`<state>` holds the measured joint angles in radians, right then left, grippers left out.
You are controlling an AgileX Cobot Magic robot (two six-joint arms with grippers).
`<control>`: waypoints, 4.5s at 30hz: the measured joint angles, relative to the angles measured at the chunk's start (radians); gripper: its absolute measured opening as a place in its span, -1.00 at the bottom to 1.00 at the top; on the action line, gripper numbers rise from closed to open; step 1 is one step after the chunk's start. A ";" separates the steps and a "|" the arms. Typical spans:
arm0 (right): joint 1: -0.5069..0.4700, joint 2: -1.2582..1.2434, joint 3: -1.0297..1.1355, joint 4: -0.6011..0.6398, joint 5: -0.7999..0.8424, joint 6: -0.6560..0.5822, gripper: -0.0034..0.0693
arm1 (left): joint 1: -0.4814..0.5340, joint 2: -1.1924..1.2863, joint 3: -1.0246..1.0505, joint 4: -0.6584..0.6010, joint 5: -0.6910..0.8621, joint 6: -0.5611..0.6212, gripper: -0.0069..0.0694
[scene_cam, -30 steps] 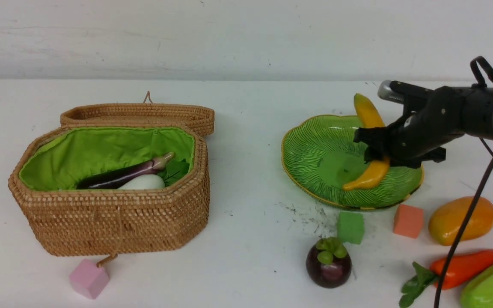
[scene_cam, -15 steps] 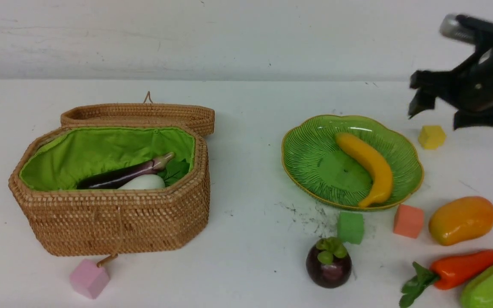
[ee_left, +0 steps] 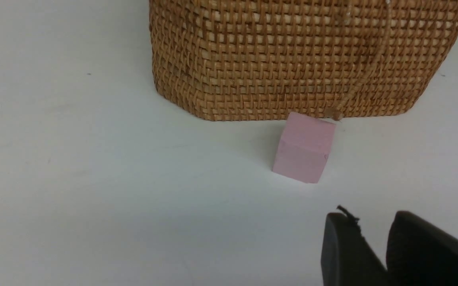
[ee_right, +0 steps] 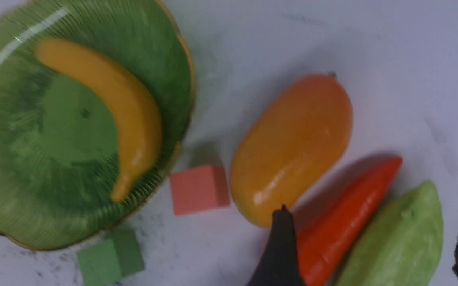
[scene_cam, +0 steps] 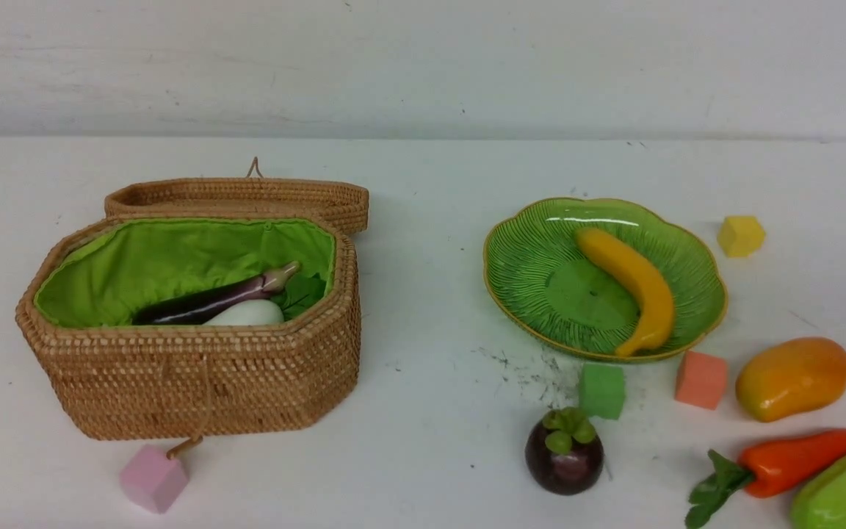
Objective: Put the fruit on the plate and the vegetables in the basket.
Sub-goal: Take a chayote with your right arm and place it on the basket on the left, then use the right arm to grab a mangosteen and put it into the right plate
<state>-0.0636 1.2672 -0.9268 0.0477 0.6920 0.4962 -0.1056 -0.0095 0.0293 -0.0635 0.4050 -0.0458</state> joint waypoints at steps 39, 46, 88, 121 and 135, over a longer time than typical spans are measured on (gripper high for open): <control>0.000 0.203 0.278 -0.155 -0.150 0.458 0.32 | 0.000 0.000 0.000 0.000 0.000 0.000 -0.29; 0.000 0.031 0.282 -0.155 -0.152 0.405 0.32 | 0.000 0.000 0.000 0.000 0.000 0.000 -0.28; 0.052 -0.091 -0.010 0.807 0.084 -0.990 0.32 | 0.000 0.000 0.000 0.000 0.000 0.000 -0.20; 0.693 1.003 -1.065 1.119 -0.078 -1.480 0.49 | 0.000 0.000 0.000 0.000 0.000 0.000 -0.19; 0.649 0.818 -1.066 0.639 0.168 -1.053 0.79 | 0.000 0.000 0.000 0.000 0.000 0.000 -0.19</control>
<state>0.5849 2.0851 -1.9929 0.6871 0.8595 -0.5570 -0.1056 -0.0095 0.0293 -0.0635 0.4050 -0.0461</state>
